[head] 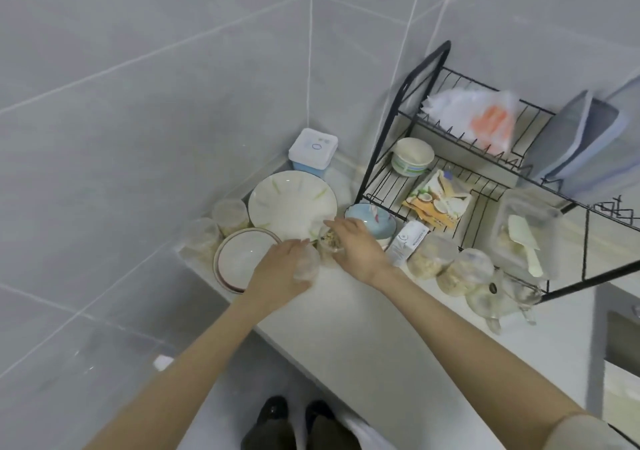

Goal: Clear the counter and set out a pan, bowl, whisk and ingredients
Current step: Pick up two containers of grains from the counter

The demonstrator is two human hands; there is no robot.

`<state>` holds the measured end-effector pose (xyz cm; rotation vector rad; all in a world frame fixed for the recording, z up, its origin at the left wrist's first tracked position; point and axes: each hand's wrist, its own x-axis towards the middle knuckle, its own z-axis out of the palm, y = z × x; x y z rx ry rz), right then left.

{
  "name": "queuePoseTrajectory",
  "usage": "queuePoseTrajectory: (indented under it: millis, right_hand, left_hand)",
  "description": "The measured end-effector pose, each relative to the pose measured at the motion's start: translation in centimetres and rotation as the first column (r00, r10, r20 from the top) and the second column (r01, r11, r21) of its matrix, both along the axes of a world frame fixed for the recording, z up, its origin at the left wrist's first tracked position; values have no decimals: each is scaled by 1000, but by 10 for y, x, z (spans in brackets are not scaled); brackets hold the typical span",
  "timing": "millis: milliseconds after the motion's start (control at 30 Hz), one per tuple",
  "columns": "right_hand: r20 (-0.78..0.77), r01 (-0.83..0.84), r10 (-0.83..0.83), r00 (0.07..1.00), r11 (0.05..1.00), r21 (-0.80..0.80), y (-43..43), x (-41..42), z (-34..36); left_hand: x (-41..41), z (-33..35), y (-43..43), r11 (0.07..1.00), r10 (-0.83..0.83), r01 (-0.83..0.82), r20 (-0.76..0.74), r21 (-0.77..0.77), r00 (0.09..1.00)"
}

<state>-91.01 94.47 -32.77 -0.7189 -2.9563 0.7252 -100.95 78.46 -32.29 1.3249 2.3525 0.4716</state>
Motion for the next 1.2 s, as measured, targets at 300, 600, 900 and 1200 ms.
queuePoseTrajectory:
  millis: [300,600,900,1200]
  right_hand:
    - [46,38,-39,998,999,34,-11,19,0]
    - [115,334,-335,935,942,26,-39,90,9]
    - [21,441,-446,895,875,-198,-38,139,-5]
    - [164,653,-633,757,722,-229,9,130,-49]
  left_hand:
    - [-14,-4,6,989,-139,140,-7,47,990]
    - [13,6,18,905,-384,391,-77,168,920]
    - [46,-10,33,893,-445,427,139,140,885]
    - [63,-32,52,950,-305,308,352,49,885]
